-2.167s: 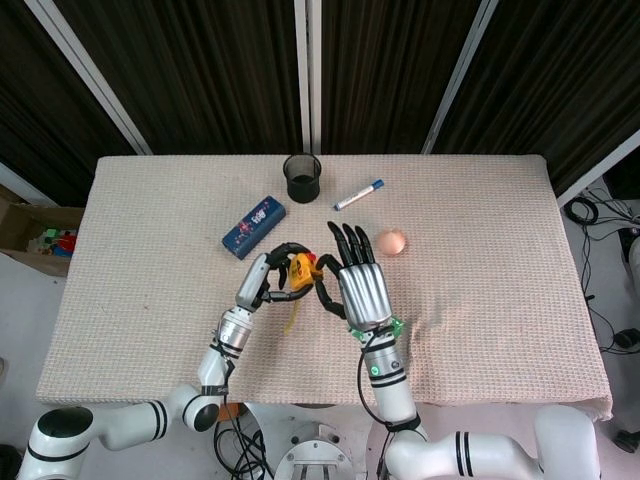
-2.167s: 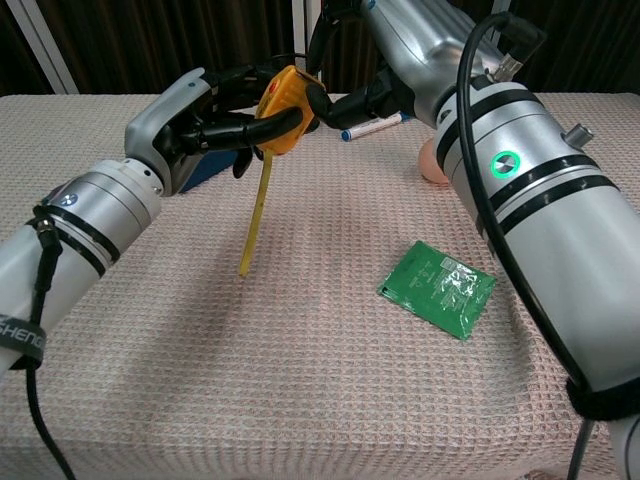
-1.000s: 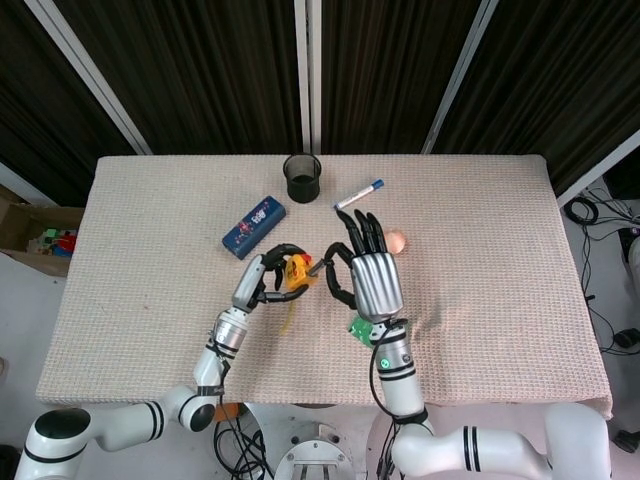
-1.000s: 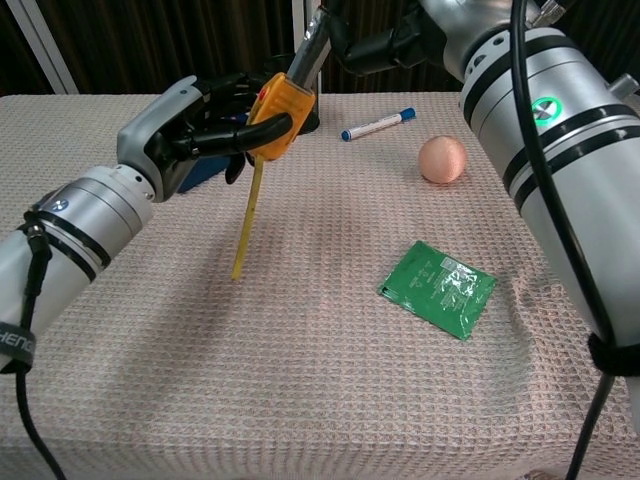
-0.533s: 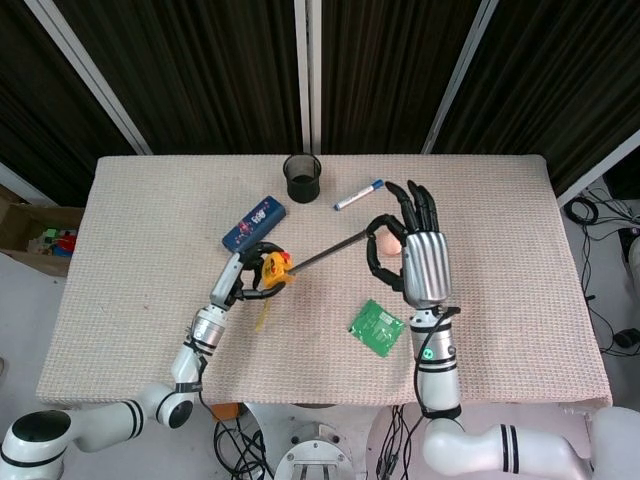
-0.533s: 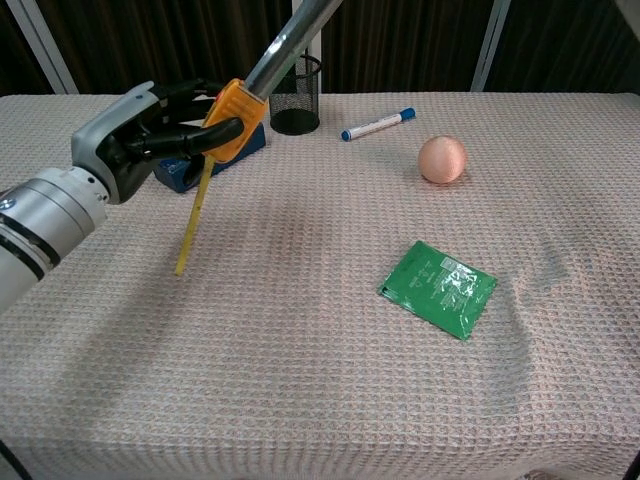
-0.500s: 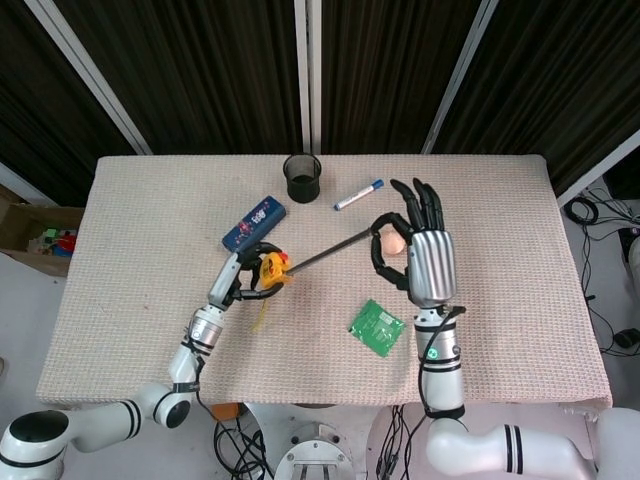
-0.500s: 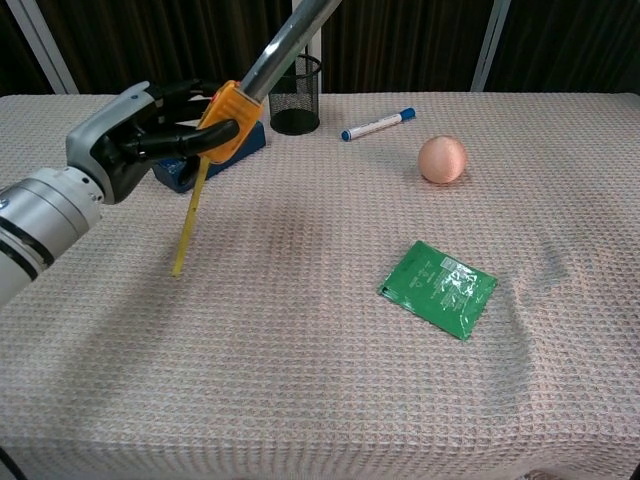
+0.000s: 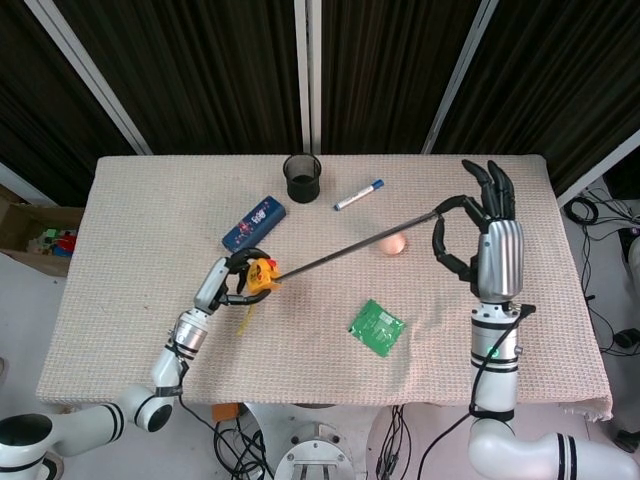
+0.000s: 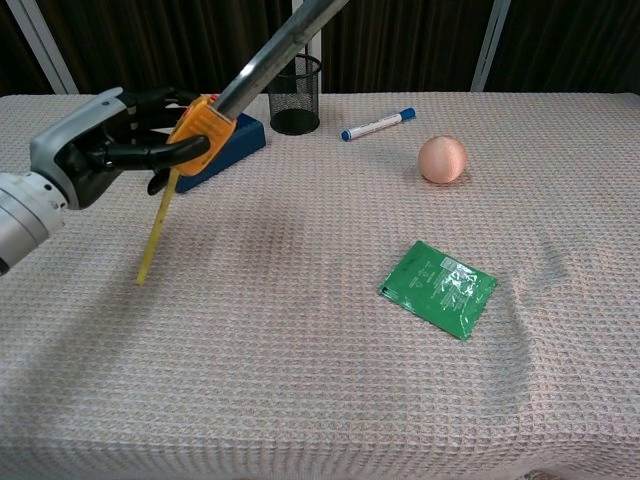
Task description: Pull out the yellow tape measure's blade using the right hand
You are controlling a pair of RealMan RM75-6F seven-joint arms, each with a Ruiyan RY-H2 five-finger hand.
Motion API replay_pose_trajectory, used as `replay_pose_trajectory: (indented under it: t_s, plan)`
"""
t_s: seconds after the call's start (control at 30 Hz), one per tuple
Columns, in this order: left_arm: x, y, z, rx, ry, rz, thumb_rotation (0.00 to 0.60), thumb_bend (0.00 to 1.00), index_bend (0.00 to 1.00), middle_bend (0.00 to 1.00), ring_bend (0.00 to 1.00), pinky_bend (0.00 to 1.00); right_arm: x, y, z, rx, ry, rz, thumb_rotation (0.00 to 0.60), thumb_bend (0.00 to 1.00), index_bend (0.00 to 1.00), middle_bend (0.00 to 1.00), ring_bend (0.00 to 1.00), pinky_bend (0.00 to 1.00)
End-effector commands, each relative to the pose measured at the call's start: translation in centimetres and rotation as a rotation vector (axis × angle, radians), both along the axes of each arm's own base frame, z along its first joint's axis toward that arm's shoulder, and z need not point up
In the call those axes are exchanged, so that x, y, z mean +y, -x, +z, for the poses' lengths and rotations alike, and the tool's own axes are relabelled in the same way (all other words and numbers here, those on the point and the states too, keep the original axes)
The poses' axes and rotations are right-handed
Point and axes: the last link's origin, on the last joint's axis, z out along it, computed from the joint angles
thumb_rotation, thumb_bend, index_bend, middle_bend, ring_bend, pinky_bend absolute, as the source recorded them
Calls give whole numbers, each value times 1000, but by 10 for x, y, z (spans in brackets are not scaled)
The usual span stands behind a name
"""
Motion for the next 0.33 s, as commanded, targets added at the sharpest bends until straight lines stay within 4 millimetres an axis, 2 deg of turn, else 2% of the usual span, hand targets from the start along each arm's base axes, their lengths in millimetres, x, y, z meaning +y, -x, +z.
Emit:
replay_pose_trajectory:
  t_s: [0.03,0.33]
  plan:
    - [0,2,1,3,2,4,600,449,726,773,678,803,1,5,7,-19,15,-9,600,501,677,164,0,0]
    - [-1,14,4,27,12,25,600,449,727,773,679,802,1,15,13,-38,15,-27,600,498,679,168,0,0]
